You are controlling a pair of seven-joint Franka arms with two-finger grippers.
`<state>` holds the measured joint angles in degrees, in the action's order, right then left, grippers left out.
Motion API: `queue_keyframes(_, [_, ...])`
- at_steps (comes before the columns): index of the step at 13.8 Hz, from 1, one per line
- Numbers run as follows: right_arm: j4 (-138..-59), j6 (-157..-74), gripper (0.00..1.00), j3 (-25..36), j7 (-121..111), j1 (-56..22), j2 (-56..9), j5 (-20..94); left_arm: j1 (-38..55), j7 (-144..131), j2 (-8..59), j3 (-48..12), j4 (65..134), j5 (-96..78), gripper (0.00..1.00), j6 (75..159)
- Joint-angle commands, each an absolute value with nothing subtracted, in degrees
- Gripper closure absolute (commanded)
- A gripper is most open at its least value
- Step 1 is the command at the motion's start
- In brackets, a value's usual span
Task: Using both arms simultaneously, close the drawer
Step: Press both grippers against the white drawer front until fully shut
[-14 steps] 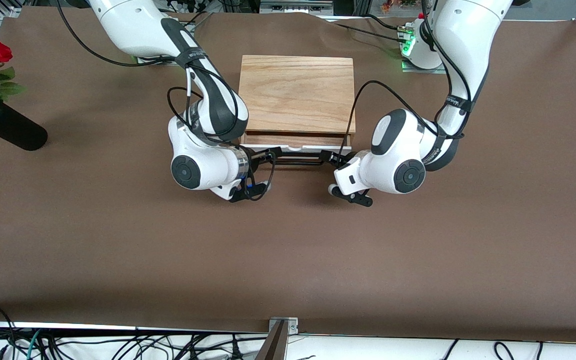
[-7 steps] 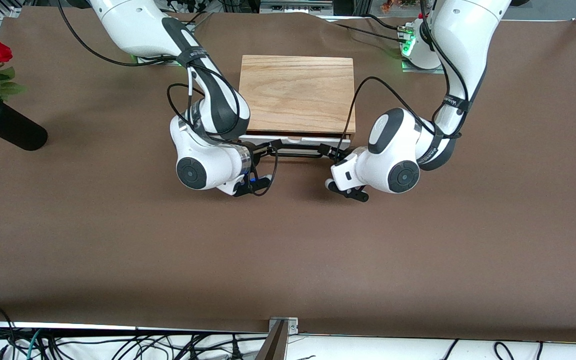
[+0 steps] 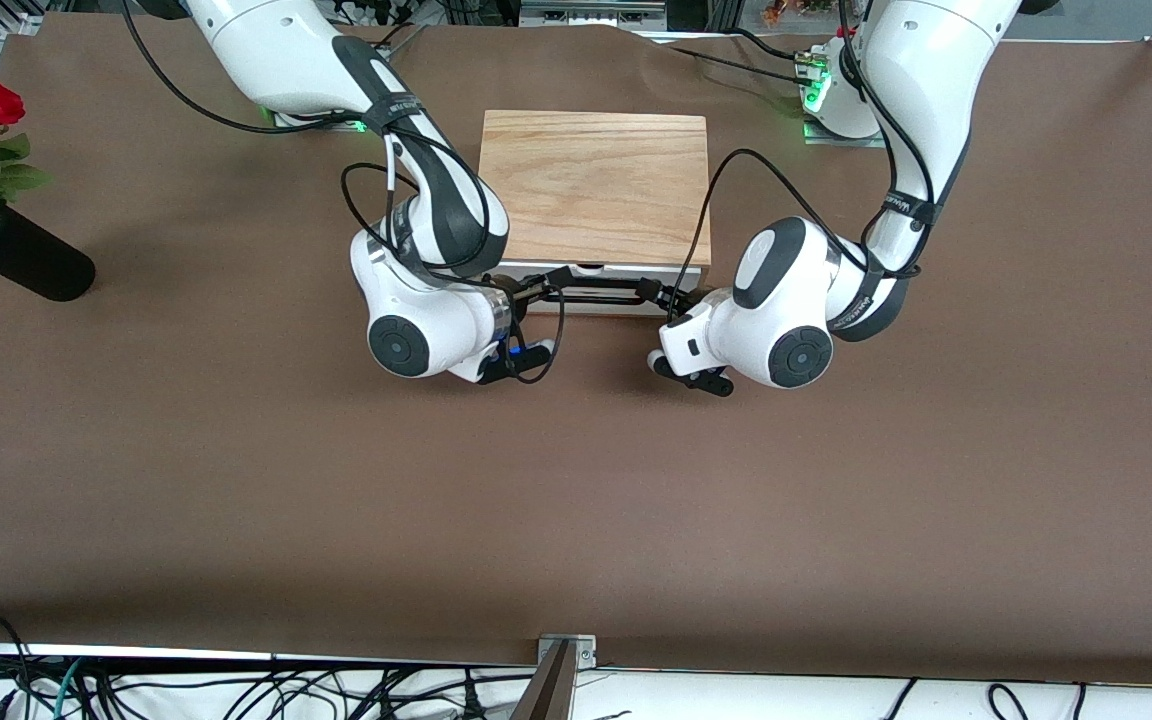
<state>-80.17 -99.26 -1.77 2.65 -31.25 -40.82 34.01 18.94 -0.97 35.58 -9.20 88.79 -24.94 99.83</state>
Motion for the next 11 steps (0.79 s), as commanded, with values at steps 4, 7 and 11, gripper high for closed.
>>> queue_keyframes(4, [-80.68,-95.10,0.00,-2.29,1.76,-32.26,-41.48,34.98,19.07,-0.18,36.56,-7.91,89.21,-25.05,0.00,98.61])
queue_keyframes(7, [-80.51,-95.01,0.00,-2.20,1.67,-31.55,-41.40,35.16,18.98,-0.09,36.74,-7.91,89.12,-25.05,0.00,98.61])
queue_keyframes(11, [-80.42,-95.27,0.00,-2.11,1.50,-31.38,-41.48,35.68,18.72,0.00,36.65,-7.91,88.42,-25.05,0.00,98.61])
